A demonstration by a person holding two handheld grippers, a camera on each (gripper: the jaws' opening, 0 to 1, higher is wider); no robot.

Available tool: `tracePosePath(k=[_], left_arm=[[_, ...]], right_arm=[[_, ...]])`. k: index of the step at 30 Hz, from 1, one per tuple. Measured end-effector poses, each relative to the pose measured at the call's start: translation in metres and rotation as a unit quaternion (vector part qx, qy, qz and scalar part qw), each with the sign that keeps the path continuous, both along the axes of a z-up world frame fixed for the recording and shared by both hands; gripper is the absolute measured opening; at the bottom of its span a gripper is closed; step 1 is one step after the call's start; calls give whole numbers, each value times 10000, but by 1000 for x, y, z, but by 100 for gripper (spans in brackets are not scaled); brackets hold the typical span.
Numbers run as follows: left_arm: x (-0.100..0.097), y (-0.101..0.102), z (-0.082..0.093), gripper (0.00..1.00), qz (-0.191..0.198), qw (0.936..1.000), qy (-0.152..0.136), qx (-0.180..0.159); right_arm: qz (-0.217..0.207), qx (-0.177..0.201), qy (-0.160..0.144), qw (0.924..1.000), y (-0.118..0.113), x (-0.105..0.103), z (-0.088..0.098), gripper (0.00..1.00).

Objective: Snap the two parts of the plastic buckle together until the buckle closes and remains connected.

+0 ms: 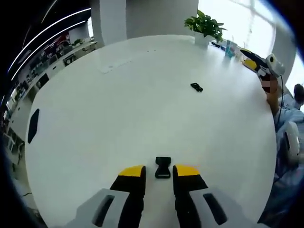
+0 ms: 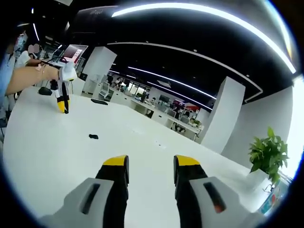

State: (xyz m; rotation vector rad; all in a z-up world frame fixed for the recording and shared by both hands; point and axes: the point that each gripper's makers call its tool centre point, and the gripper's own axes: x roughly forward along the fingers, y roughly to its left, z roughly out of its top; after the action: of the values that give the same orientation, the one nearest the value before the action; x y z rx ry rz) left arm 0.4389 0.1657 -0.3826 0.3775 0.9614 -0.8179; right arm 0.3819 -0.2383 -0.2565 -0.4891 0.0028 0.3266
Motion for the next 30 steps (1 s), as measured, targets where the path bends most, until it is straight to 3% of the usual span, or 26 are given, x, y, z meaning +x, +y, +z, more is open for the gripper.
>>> tracePosePath(k=[30], left_arm=[[1, -5, 0, 11, -201, 9998, -4, 66]], right_arm=[[29, 3, -34, 10000, 1, 2, 3, 38]])
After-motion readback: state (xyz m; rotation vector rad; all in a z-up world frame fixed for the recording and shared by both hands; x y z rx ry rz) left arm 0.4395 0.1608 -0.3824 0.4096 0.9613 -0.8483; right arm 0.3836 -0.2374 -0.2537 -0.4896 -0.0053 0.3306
